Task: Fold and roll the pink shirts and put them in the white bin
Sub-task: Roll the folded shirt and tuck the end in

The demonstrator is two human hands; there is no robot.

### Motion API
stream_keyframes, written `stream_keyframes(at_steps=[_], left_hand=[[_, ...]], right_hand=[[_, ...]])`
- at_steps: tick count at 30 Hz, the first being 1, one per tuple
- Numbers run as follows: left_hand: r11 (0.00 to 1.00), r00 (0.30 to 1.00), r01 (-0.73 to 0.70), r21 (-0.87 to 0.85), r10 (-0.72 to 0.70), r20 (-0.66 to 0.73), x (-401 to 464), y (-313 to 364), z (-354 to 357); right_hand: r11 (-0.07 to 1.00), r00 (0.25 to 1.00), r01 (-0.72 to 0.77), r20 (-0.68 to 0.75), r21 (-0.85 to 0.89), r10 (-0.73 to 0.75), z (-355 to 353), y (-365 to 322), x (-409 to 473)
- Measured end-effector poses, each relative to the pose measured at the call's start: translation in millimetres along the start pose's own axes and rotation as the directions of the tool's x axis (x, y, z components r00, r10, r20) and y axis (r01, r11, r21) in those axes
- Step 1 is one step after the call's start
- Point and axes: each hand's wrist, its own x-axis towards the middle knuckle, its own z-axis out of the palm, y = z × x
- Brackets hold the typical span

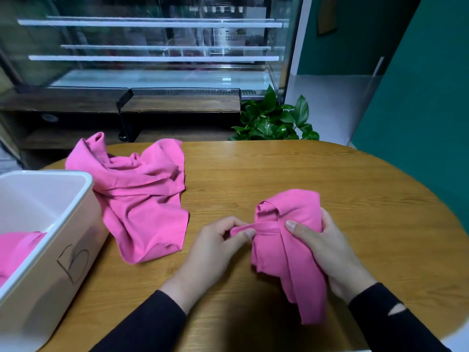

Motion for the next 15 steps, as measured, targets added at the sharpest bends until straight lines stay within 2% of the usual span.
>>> stream_keyframes(at_steps=[2, 4, 10, 13, 15], left_hand=[[0.996, 0.992, -0.082, 0.033, 0.085, -0.094, 0.5, 2.2, -0.6], [0.987, 0.983, -0.141, 0.072, 0.148, -0.105, 0.7, 6.8, -0.7], [0.922, 0.941, -0.333, 0.197, 0.314, 0.123, 5.1, 7.1, -10.4], [0.924, 0.922, -0.361, 0.123, 0.334, 0.196, 4.7, 17.0, -12.2], [0.948, 0.913, -0.314, 0.055, 0.286, 0.291, 3.9, 25.1, -10.7]], right_hand=[[1.0, 1.0, -0.003, 0.001, -0.013, 0.003, -0.1, 1.4, -1.3], [1.0, 1.0, -0.012, -0.013, -0.016, 0.012, -0.1, 3.7, -1.7], [0.997, 0.997, -0.052, -0.06, -0.061, 0.048, -5.0, 5.1, -1.3], [0.992, 0.995, -0.076, -0.067, -0.098, 0.069, -4.9, 6.7, -0.7], [0.99, 0.996, -0.085, -0.051, -0.114, 0.08, -3.5, 6.6, -0.3]])
